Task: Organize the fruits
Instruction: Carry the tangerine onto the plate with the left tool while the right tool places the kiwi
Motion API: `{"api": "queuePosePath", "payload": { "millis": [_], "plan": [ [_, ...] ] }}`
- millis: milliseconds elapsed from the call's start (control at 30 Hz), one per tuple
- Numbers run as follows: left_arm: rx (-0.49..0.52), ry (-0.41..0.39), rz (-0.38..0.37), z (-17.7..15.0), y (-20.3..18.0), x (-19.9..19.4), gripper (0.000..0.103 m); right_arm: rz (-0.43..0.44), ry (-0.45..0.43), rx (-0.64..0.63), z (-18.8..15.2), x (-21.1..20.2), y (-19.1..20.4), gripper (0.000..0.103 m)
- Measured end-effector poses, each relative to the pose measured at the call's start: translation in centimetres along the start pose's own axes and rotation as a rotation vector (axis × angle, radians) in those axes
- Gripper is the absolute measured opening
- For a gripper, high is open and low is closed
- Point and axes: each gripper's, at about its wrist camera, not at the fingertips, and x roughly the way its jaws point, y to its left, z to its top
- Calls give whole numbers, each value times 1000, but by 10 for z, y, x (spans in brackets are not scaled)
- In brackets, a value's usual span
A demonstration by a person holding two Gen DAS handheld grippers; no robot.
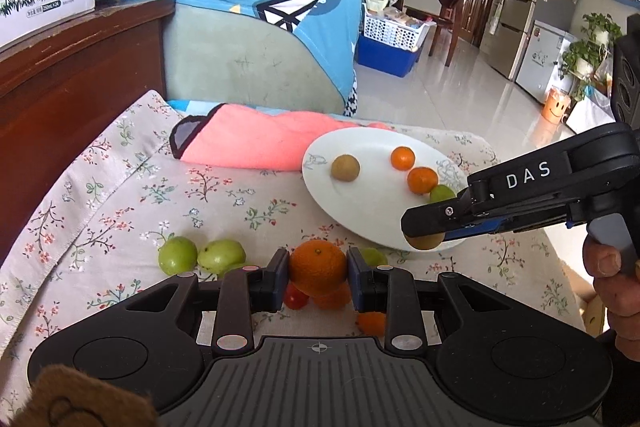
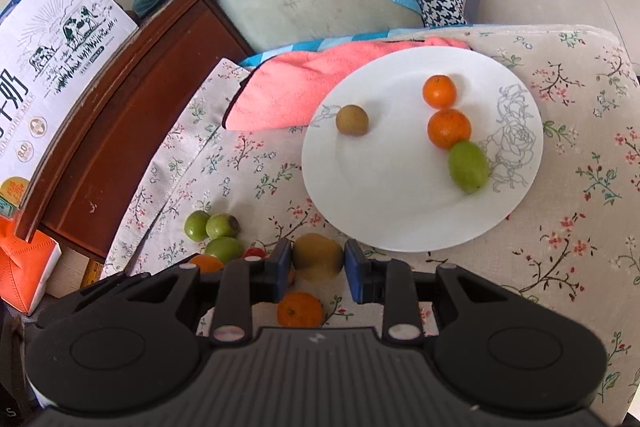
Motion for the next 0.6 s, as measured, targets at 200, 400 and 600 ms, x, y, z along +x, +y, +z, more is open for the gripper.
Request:
{"api": "queuePosePath", "payload": {
  "millis": [200, 400, 600],
  "plan": [
    [-84, -25, -1, 19, 3, 4, 28, -6, -69, 64, 14, -17, -14, 29],
    [-86, -37, 11, 35, -6, 13, 28, -29, -125, 135, 25, -31, -32, 29],
    [-102, -17, 4, 50, -14, 29, 28, -66, -143, 187, 29, -32, -43, 29]
  ]
}}
